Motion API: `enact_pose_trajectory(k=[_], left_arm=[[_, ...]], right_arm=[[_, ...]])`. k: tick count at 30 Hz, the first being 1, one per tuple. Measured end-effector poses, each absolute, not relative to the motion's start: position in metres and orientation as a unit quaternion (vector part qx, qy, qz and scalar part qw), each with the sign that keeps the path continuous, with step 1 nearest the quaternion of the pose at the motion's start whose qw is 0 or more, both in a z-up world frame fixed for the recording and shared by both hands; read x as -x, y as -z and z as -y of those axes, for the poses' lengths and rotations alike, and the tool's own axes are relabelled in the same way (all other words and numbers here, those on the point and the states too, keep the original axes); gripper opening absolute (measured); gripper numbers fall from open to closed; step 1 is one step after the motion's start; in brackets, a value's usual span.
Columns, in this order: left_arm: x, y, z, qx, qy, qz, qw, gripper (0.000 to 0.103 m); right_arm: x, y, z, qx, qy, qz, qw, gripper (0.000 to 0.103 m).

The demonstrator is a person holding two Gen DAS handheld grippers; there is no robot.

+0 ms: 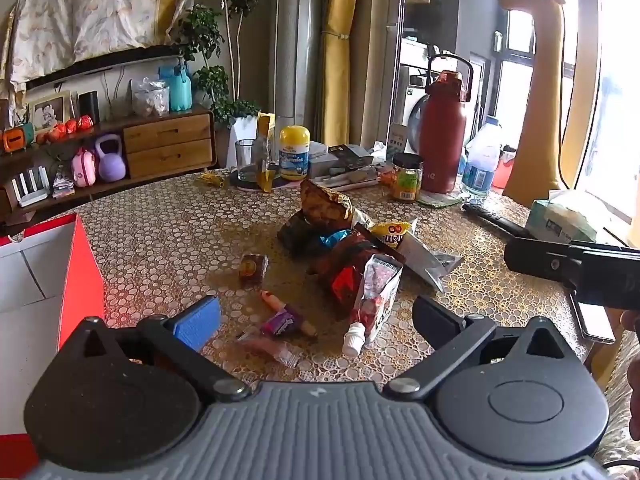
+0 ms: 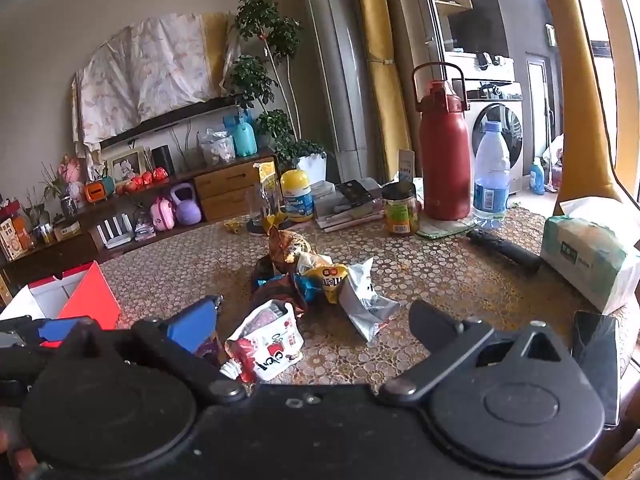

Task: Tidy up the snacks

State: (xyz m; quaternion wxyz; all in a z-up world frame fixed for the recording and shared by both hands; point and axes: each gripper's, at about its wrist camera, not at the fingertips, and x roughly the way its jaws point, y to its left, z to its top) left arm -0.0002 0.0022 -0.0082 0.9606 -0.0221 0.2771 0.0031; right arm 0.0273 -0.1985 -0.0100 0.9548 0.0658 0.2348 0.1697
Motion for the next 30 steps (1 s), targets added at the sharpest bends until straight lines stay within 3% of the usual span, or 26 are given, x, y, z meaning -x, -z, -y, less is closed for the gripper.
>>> enact_pose_trajectory(k=[30], left_arm=[[-0.0013, 0.0105, -0.0025, 0.019, -0.006, -0.286, 0.958, 0.103]], right_arm=[[-0.0298, 0.0159, 0.1995, -0.060, -0.160, -0.245, 0.954, 0.103]])
